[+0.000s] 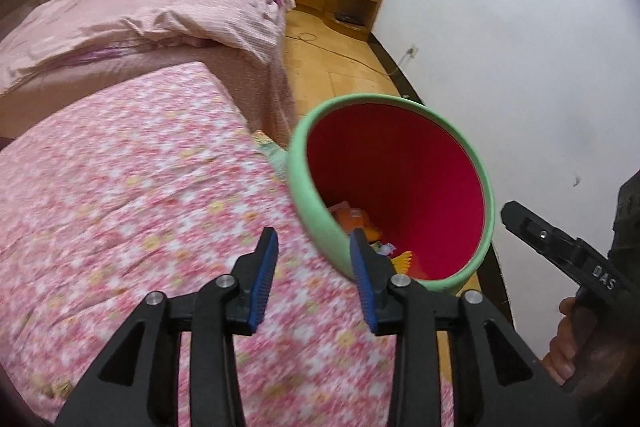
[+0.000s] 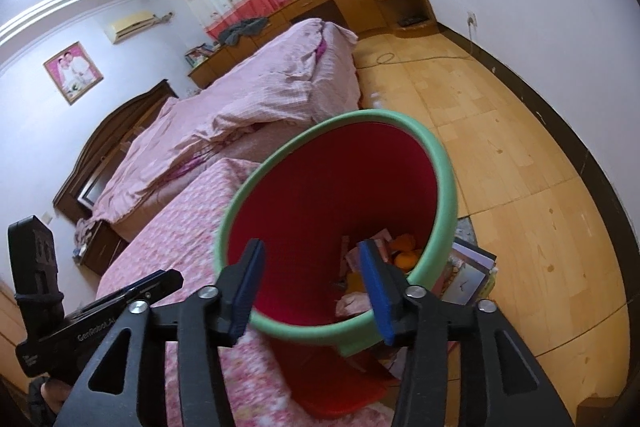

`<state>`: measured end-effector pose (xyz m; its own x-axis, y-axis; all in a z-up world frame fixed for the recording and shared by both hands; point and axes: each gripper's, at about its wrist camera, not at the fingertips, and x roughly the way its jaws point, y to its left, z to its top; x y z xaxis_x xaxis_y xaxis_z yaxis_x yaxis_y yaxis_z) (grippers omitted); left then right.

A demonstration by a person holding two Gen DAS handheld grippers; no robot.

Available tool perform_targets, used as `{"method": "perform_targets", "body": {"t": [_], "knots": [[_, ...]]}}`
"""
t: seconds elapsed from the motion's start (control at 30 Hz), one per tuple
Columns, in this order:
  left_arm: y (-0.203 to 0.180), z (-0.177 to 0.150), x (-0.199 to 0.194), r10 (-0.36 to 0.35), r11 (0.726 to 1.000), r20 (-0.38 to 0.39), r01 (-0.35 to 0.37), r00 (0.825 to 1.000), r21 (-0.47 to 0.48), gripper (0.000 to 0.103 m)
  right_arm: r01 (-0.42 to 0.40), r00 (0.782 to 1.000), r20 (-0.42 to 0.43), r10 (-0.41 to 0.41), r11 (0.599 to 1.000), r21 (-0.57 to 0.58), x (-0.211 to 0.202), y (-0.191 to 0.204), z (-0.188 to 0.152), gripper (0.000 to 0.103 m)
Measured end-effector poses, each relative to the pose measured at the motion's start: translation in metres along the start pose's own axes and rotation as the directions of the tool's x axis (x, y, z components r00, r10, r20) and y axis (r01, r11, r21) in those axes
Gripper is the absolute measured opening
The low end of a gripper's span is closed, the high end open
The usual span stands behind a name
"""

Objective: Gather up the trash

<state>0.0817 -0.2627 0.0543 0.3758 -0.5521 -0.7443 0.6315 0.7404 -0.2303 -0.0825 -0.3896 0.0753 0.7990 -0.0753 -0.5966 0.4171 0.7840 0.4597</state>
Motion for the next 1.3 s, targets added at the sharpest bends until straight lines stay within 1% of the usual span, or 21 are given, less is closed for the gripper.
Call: {"method": "perform_targets", "body": {"t": [0.1, 0.27, 0.33, 0.37, 0.4, 0.5, 0.7, 0.87, 0.93, 1.0, 1.03, 1.17, 1.27, 1.3], "knots": [[0.006, -0.009, -0.023, 0.022, 1.0, 0.025, -0.021, 0.999, -0.014, 0.046, -0.014, 1.0, -0.007, 0.014, 1.0, -0.015, -0.006, 0.014, -0.007, 0.06], [0.021, -0.025, -0.056, 0.07, 0.996, 0.064, -0.066, 0.995, -0.061, 0.047, -0.042, 0.999, -0.031, 0.041, 0.999, -0.033, -0.011, 0.033, -0.022, 0.061], [0.029, -0.031, -0.067, 0.092, 0.993, 0.076, -0.086, 0.993, -0.078, 0.047, -0.045, 0.998, -0.04, 0.043, 0.998, -0.05, -0.013, 0.041, -0.029, 0.066], [0.034, -0.034, -0.071, 0.101, 0.992, 0.08, -0.093, 0.992, -0.088, 0.047, -0.046, 0.998, -0.044, 0.043, 0.997, -0.063, -0.015, 0.047, -0.033, 0.073], [0.04, -0.04, -0.079, 0.112, 0.989, 0.084, -0.103, 0.99, -0.104, 0.047, -0.047, 0.998, -0.044, 0.044, 0.997, -0.069, -0.016, 0.052, -0.037, 0.075], [0.053, -0.053, -0.095, 0.142, 0.982, 0.087, -0.129, 0.986, -0.137, 0.047, -0.069, 0.996, -0.053, 0.065, 0.994, -0.089, -0.021, 0.065, -0.046, 0.075], [0.081, -0.083, -0.129, 0.222, 0.958, 0.099, -0.198, 0.97, -0.208, 0.047, -0.095, 0.994, -0.059, 0.087, 0.982, -0.16, -0.032, 0.098, -0.067, 0.075], [0.1, -0.109, -0.155, 0.283, 0.931, 0.107, -0.246, 0.953, -0.269, 0.048, -0.115, 0.992, -0.066, 0.103, 0.972, -0.205, -0.036, 0.118, -0.089, 0.076], [0.107, -0.12, -0.163, 0.305, 0.92, 0.114, -0.262, 0.945, -0.29, 0.048, -0.108, 0.993, -0.061, 0.096, 0.966, -0.235, -0.037, 0.125, -0.098, 0.076], [0.113, -0.132, -0.172, 0.334, 0.908, 0.12, -0.285, 0.935, -0.309, 0.048, -0.097, 0.995, -0.053, 0.086, 0.961, -0.259, -0.038, 0.131, -0.105, 0.08], [0.115, -0.136, -0.175, 0.343, 0.903, 0.12, -0.292, 0.932, -0.315, 0.048, -0.093, 0.995, -0.048, 0.083, 0.958, -0.271, -0.038, 0.134, -0.11, 0.08], [0.124, -0.154, -0.184, 0.4, 0.875, 0.126, -0.337, 0.908, -0.347, 0.048, -0.087, 0.996, -0.047, 0.076, 0.949, -0.302, -0.036, 0.142, -0.125, 0.08], [0.127, -0.166, -0.191, 0.443, 0.855, 0.141, -0.369, 0.886, -0.366, 0.048, -0.089, 0.996, -0.052, 0.076, 0.941, -0.326, -0.036, 0.147, -0.134, 0.08], [0.127, -0.17, -0.194, 0.458, 0.848, 0.152, -0.379, 0.876, -0.371, 0.048, -0.088, 0.996, -0.053, 0.075, 0.939, -0.332, -0.036, 0.148, -0.137, 0.08]]}}
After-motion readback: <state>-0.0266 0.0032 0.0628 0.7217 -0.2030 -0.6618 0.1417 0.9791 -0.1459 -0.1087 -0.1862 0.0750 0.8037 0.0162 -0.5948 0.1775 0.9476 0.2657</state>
